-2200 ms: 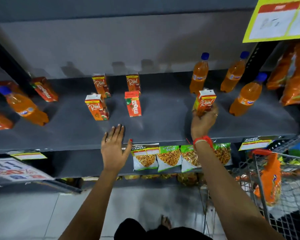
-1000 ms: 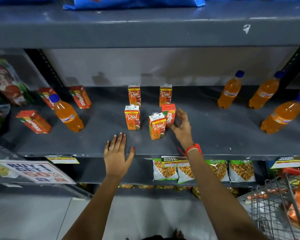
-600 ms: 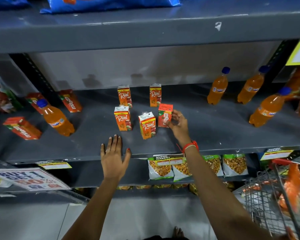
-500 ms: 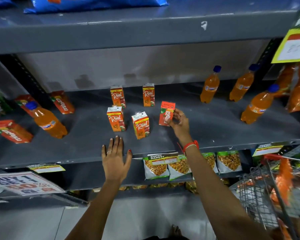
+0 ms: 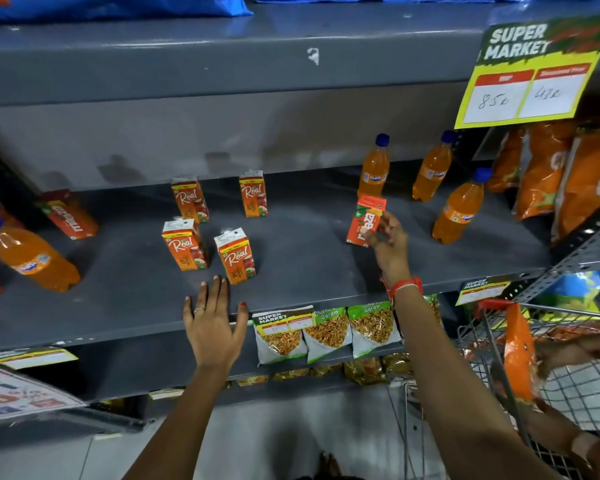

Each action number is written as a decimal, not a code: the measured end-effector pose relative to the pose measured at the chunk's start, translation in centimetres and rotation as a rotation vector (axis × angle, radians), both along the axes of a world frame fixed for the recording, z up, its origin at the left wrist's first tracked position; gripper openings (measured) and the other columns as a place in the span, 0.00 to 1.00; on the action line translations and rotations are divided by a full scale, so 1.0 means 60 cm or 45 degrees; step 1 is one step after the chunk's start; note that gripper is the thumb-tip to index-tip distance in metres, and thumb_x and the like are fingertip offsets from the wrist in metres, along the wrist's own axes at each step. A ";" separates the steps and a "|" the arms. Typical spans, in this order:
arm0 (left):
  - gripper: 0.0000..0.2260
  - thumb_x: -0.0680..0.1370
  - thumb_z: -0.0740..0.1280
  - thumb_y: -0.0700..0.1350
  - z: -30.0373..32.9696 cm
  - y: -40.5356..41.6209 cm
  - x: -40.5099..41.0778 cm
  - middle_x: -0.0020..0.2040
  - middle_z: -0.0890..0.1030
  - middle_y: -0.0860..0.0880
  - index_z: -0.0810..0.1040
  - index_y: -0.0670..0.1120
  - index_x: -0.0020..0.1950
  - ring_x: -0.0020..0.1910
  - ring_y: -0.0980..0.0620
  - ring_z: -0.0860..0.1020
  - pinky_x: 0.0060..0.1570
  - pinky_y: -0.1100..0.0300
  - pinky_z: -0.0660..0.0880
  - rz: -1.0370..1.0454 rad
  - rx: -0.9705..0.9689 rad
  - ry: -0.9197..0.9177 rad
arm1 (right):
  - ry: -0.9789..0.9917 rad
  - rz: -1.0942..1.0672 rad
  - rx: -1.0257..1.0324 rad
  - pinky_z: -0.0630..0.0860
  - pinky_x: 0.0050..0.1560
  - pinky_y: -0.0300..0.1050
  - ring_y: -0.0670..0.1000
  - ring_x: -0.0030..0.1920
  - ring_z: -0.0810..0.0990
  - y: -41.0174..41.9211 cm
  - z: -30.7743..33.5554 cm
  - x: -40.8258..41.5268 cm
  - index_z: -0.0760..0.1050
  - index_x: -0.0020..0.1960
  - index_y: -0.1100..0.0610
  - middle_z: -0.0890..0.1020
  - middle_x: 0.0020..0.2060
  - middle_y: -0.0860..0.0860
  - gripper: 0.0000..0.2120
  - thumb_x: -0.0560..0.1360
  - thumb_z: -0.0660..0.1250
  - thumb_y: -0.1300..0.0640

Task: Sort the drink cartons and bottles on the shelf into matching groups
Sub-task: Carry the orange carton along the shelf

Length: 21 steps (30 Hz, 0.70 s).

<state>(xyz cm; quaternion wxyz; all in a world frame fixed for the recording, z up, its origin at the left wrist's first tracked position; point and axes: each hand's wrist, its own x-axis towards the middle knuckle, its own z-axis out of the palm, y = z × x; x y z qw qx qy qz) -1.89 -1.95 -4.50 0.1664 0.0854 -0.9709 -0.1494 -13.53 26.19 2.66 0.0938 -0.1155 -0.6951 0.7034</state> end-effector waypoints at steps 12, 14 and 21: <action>0.28 0.76 0.49 0.58 0.006 -0.062 0.022 0.68 0.72 0.43 0.69 0.42 0.67 0.70 0.44 0.67 0.70 0.42 0.57 0.079 -0.008 -0.005 | 0.061 0.243 -0.062 0.76 0.42 0.27 0.51 0.52 0.76 -0.080 -0.013 0.105 0.68 0.60 0.63 0.76 0.56 0.59 0.21 0.69 0.67 0.72; 0.29 0.75 0.49 0.58 0.007 -0.097 0.031 0.69 0.72 0.42 0.69 0.42 0.68 0.70 0.43 0.66 0.71 0.41 0.57 0.106 -0.015 -0.018 | 0.072 0.326 -0.073 0.77 0.45 0.29 0.50 0.51 0.77 -0.122 -0.014 0.129 0.68 0.60 0.66 0.77 0.56 0.61 0.21 0.69 0.67 0.73; 0.33 0.73 0.45 0.62 0.023 -0.258 0.066 0.73 0.64 0.42 0.63 0.43 0.71 0.74 0.44 0.59 0.73 0.42 0.50 0.122 -0.042 -0.113 | 0.076 0.591 -0.081 0.78 0.46 0.33 0.55 0.53 0.76 -0.327 -0.007 0.175 0.66 0.62 0.68 0.77 0.57 0.66 0.23 0.69 0.67 0.74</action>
